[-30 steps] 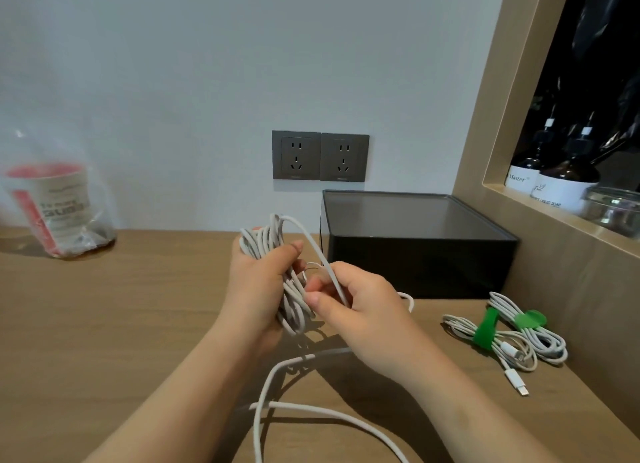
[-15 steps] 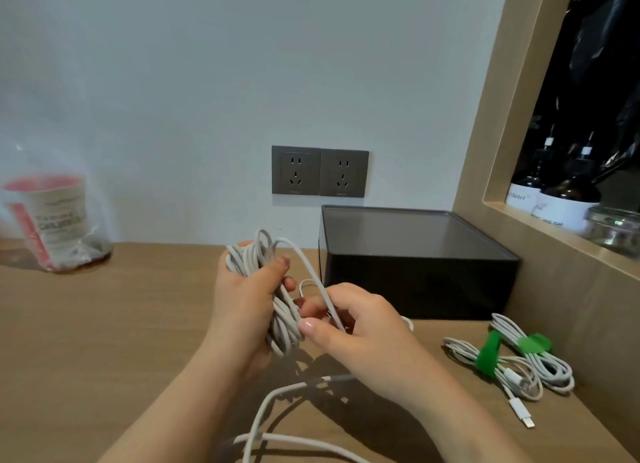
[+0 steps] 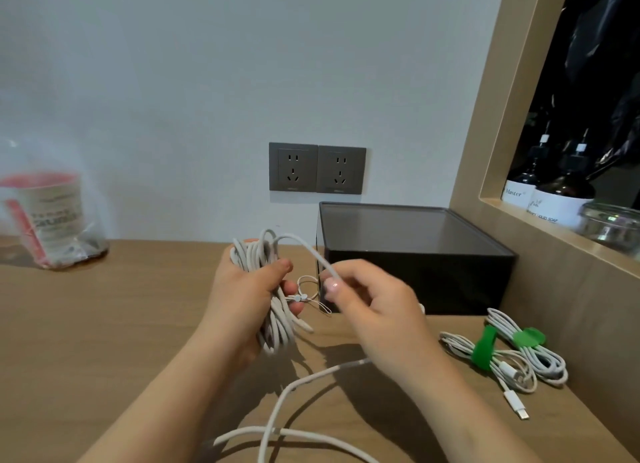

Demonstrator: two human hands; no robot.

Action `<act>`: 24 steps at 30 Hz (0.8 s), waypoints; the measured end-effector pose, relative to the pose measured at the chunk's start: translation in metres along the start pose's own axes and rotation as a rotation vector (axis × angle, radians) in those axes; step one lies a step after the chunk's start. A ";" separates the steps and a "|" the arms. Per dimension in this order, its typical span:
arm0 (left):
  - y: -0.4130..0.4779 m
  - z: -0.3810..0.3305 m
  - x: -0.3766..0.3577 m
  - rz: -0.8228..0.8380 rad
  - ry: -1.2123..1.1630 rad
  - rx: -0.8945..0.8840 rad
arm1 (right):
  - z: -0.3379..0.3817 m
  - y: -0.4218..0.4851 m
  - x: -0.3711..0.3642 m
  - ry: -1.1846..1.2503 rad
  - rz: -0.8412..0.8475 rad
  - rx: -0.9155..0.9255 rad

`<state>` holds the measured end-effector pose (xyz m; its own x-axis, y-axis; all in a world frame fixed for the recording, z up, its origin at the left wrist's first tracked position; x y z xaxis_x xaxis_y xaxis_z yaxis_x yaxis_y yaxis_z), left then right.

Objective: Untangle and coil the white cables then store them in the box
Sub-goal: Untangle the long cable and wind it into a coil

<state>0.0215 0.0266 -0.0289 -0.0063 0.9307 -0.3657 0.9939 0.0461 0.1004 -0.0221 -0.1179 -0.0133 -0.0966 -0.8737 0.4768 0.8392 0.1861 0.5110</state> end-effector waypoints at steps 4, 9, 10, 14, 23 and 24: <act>0.000 -0.003 -0.001 0.078 0.030 0.026 | -0.008 0.002 0.011 -0.025 -0.204 -0.030; -0.004 -0.002 -0.003 0.151 0.185 0.042 | -0.010 0.003 0.012 0.040 -0.302 -0.057; -0.004 0.000 -0.004 0.158 0.218 0.040 | -0.009 0.003 0.011 0.059 -0.290 -0.047; -0.005 0.003 -0.008 0.194 0.272 0.003 | -0.007 0.001 0.001 0.022 -0.169 0.009; -0.009 -0.001 -0.012 0.165 0.297 -0.092 | -0.009 0.000 -0.001 -0.047 -0.131 0.002; -0.010 -0.002 -0.012 0.166 0.307 -0.110 | -0.006 -0.001 -0.003 -0.052 -0.111 0.014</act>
<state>0.0115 0.0152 -0.0239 0.1045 0.9936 -0.0431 0.9666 -0.0912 0.2397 -0.0190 -0.1181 -0.0199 -0.2161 -0.8650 0.4528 0.8144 0.0962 0.5723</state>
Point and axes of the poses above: each hand's wrist, its own y-axis towards the middle knuckle, its own x-axis out of the back of the hand, z = x × y, the point moved 2 cm from there along y, towards the middle knuckle, and after that the axes turned 2 degrees about z, right-handed, at the moved point
